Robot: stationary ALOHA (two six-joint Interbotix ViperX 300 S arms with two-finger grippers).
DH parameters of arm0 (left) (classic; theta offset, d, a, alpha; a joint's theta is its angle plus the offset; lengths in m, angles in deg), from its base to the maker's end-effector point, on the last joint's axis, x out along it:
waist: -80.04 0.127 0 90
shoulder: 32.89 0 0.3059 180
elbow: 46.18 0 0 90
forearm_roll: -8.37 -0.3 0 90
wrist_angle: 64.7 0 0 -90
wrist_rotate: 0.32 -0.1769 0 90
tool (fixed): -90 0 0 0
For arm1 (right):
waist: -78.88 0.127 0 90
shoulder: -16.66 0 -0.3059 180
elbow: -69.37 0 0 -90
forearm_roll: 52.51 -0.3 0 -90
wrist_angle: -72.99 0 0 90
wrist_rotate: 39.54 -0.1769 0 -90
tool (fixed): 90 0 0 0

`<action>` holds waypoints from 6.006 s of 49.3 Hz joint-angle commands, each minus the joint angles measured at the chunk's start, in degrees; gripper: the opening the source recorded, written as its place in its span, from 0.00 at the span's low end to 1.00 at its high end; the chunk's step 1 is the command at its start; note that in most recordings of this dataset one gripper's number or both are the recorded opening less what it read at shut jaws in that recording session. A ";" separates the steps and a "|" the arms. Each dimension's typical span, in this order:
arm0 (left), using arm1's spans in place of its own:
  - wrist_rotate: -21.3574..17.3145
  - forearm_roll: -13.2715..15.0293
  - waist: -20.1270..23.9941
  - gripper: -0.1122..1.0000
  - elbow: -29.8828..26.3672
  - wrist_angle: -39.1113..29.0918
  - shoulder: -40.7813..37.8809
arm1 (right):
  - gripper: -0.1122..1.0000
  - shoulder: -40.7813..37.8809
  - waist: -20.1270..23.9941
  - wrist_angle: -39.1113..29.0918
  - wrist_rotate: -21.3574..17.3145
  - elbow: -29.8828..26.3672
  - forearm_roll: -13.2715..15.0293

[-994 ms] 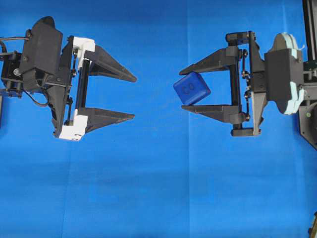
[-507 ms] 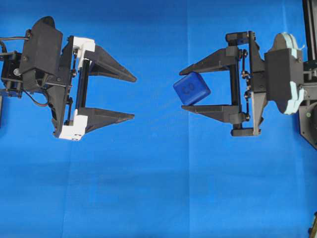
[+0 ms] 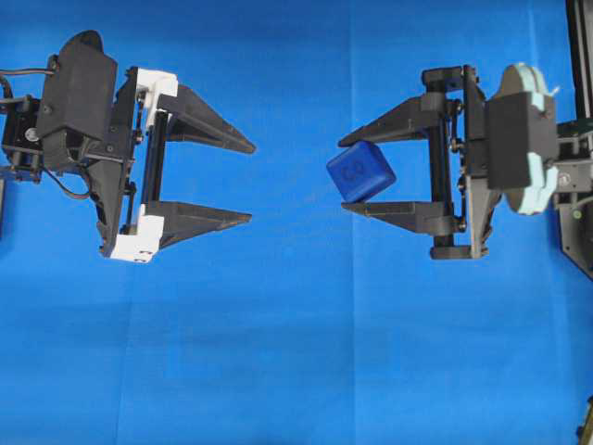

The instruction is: Handover the blue block to the right arm after grasping it with the left arm, then place it in the designated position.

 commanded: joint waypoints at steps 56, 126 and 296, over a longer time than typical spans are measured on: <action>0.09 -0.09 0.09 0.94 -0.88 0.44 0.79 | 0.56 -2.29 3.08 -10.72 -0.09 -2.46 -6.06; 0.00 -0.09 0.09 0.94 -0.79 0.26 0.97 | 0.56 -44.74 -0.88 9.40 -5.45 -13.62 -6.42; 0.00 -0.09 0.62 0.94 -1.05 0.53 0.97 | 0.86 2.46 -1.14 0.79 -4.92 0.09 -1.05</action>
